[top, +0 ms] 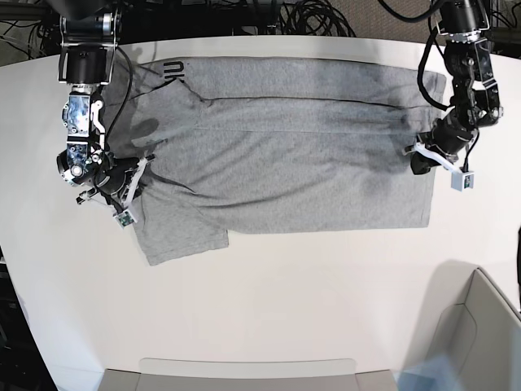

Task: Fold the T-shirt properly
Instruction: 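Move both grippers to the hem corners of the shirt and grasp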

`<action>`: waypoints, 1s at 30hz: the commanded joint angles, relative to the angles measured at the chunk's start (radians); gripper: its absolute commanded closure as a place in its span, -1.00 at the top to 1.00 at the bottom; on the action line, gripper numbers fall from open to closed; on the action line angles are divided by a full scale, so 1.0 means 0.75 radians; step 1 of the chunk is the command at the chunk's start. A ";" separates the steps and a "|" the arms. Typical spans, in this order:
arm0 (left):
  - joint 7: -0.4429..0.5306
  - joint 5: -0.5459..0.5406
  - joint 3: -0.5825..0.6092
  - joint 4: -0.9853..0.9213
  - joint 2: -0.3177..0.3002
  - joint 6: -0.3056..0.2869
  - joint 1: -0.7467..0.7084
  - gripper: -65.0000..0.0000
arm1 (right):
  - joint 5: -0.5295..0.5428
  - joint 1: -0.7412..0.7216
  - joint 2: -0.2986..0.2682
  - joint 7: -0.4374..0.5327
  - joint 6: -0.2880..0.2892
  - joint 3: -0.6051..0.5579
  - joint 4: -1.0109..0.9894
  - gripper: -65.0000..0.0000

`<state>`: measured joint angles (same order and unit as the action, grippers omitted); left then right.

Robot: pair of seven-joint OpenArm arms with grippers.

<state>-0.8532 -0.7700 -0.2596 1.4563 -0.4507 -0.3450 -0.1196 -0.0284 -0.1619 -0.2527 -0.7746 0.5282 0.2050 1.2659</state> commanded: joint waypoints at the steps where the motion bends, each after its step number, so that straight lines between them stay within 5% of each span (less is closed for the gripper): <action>1: 0.032 -0.016 -0.007 0.021 -0.020 -0.007 0.015 -1.00 | -0.008 -0.020 -0.010 -0.036 0.011 0.006 0.066 -1.00; 4: 0.032 -0.016 -0.007 0.021 -0.020 -0.007 0.015 -1.00 | -0.008 -0.061 0.007 -0.075 0.009 0.008 0.142 -0.94; 12: 0.032 -0.016 -0.007 0.021 -0.020 -0.009 0.015 -1.00 | -0.008 -0.368 -0.004 0.021 0.013 0.006 -0.083 -0.07; 24: 0.032 -0.016 -0.007 0.021 -0.020 -0.009 0.015 -1.00 | -0.014 -0.704 -0.061 0.547 0.009 0.006 -1.069 -0.07; 30: 0.032 -0.016 -0.009 0.021 -0.018 -0.009 0.015 -1.00 | -0.018 -0.736 -0.014 0.584 0.013 -0.008 -1.208 -0.07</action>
<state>-0.8452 -0.7712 -0.2596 1.4551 -0.4488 -0.3447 -0.1192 -0.0372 -0.6926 -0.2676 -0.3202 0.5285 0.2016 0.3550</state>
